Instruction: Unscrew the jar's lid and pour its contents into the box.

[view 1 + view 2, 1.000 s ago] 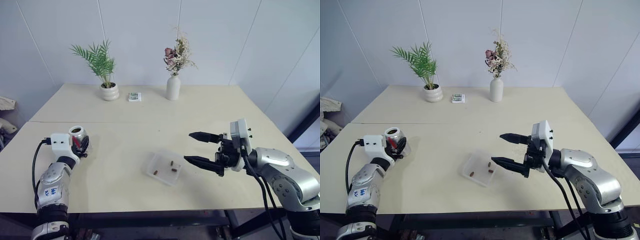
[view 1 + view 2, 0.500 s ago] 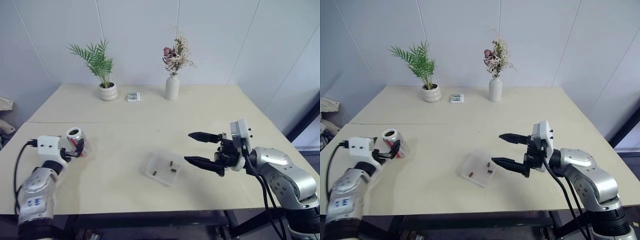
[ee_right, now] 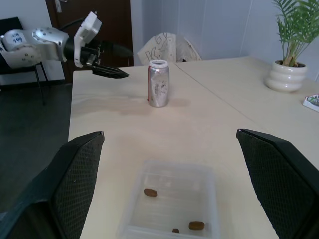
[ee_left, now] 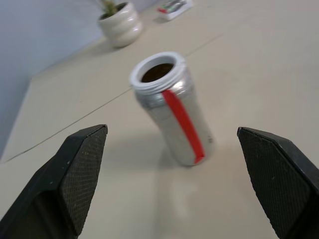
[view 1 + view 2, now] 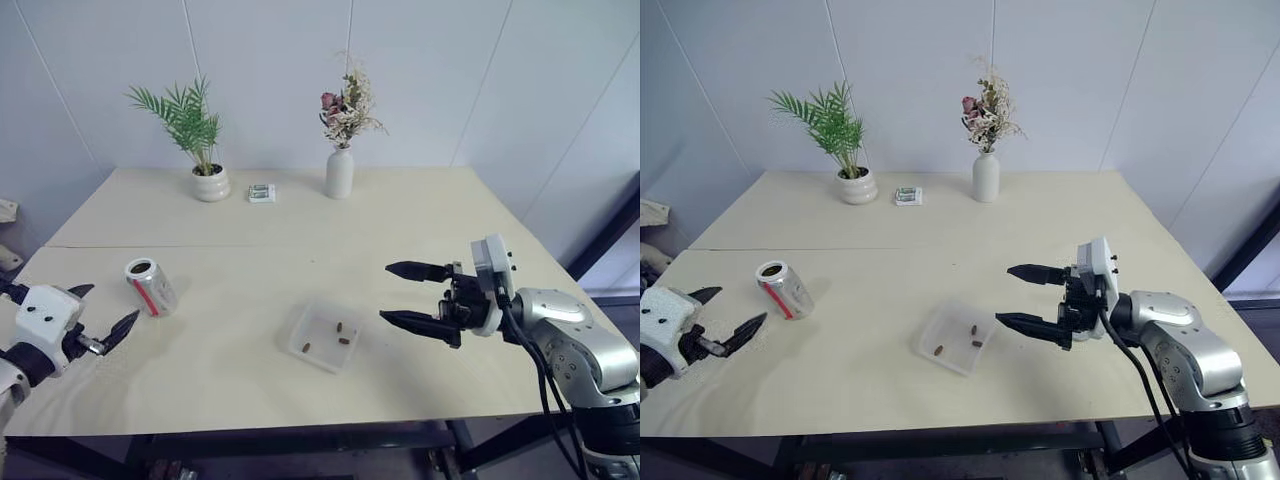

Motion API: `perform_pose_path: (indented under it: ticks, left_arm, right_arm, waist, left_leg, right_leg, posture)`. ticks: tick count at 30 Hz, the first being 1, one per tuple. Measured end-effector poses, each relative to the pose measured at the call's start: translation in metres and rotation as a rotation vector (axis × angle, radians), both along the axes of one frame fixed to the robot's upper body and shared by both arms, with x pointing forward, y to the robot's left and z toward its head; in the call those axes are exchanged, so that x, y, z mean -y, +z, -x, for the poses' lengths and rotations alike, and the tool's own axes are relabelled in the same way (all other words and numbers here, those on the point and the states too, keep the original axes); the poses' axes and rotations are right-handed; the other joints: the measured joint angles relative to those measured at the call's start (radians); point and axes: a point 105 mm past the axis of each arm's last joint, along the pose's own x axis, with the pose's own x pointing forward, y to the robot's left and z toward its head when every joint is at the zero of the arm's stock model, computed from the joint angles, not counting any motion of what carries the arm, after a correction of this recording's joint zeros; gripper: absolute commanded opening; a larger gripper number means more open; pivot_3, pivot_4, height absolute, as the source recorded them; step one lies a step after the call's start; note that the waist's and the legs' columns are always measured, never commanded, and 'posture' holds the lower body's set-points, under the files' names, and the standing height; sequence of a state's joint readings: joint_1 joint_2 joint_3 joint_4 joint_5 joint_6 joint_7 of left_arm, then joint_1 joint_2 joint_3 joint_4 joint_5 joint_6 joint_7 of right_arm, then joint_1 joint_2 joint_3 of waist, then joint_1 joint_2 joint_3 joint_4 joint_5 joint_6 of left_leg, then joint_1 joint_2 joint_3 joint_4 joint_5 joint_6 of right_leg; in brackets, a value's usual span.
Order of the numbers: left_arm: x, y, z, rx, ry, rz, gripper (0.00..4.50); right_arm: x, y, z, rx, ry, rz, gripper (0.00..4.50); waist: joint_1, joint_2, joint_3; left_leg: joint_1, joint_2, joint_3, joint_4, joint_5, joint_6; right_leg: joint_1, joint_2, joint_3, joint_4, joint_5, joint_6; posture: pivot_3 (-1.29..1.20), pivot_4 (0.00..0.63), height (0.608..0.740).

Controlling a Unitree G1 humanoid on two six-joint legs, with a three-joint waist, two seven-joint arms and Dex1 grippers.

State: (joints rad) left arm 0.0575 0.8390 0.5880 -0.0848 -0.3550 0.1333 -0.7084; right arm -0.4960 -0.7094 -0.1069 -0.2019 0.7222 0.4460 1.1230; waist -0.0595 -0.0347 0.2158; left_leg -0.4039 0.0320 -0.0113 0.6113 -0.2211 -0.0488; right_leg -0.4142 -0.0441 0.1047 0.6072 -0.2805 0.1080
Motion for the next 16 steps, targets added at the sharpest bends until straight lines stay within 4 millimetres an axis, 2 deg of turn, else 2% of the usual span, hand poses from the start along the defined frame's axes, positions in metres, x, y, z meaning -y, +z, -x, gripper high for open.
perform_pose_path:
  ticks: [3, 6, 8, 11, 12, 16]
  left_arm:
    - [0.027, 0.005, 0.008, -0.028, -0.223, 0.01, 4.46]
    - [0.059, 0.021, 0.006, 0.019, -0.409, 0.029, 4.46]
    - [0.075, 0.021, 0.007, -0.007, -0.499, 0.006, 4.46]
    - [0.089, 0.009, 0.009, -0.076, -0.588, -0.006, 4.46]
    - [0.091, 0.009, 0.008, -0.079, -0.602, -0.007, 4.46]
    - [0.095, 0.019, 0.004, -0.044, -0.621, -0.019, 4.46]
  right_arm:
    - [0.01, 0.003, -0.001, 0.015, -0.031, 0.033, 4.5]
    - [0.017, 0.004, 0.001, 0.021, -0.047, 0.064, 4.5]
    - [0.021, 0.0, 0.003, 0.012, -0.049, 0.083, 4.5]
    - [0.026, -0.008, 0.005, -0.005, -0.064, 0.087, 4.5]
    - [0.026, -0.01, 0.006, -0.009, -0.064, 0.091, 4.5]
    - [0.024, -0.012, 0.01, 0.0, -0.073, 0.097, 4.5]
  waist:
    - [0.004, 0.0, 0.0]
    - [0.007, 0.0, 0.0]
    - [0.006, 0.0, 0.0]
    - [-0.003, 0.0, 0.0]
    - [-0.003, 0.0, 0.0]
    - [-0.001, 0.0, 0.0]
  left_leg:
    - [-0.001, 0.002, 0.0, -0.002, -0.002, 0.001]
    - [-0.002, 0.003, 0.0, -0.002, -0.004, 0.001]
    - [-0.002, 0.001, 0.0, -0.002, -0.005, 0.001]
    - [-0.001, 0.002, 0.003, -0.002, -0.007, 0.001]
    - [-0.001, 0.002, 0.003, -0.001, -0.007, 0.0]
    - [-0.001, 0.003, 0.003, 0.002, -0.007, 0.0]
  right_leg:
    - [0.0, -0.002, 0.0, -0.004, -0.001, -0.001]
    - [0.0, -0.002, -0.001, -0.003, -0.001, -0.002]
    - [0.0, -0.001, -0.001, -0.003, -0.001, -0.001]
    - [-0.002, 0.003, 0.001, 0.001, 0.002, 0.007]
    - [-0.003, 0.004, 0.001, 0.003, 0.005, 0.014]
    - [-0.004, 0.006, 0.002, 0.007, 0.004, 0.015]
  posture:
    - [0.0, 0.15, 0.74]
    - [0.0, 0.15, 0.74]
    - [0.0, 0.15, 0.74]
    - [0.0, 0.15, 0.74]
    - [0.0, 0.15, 0.74]
    - [0.0, 0.15, 0.74]
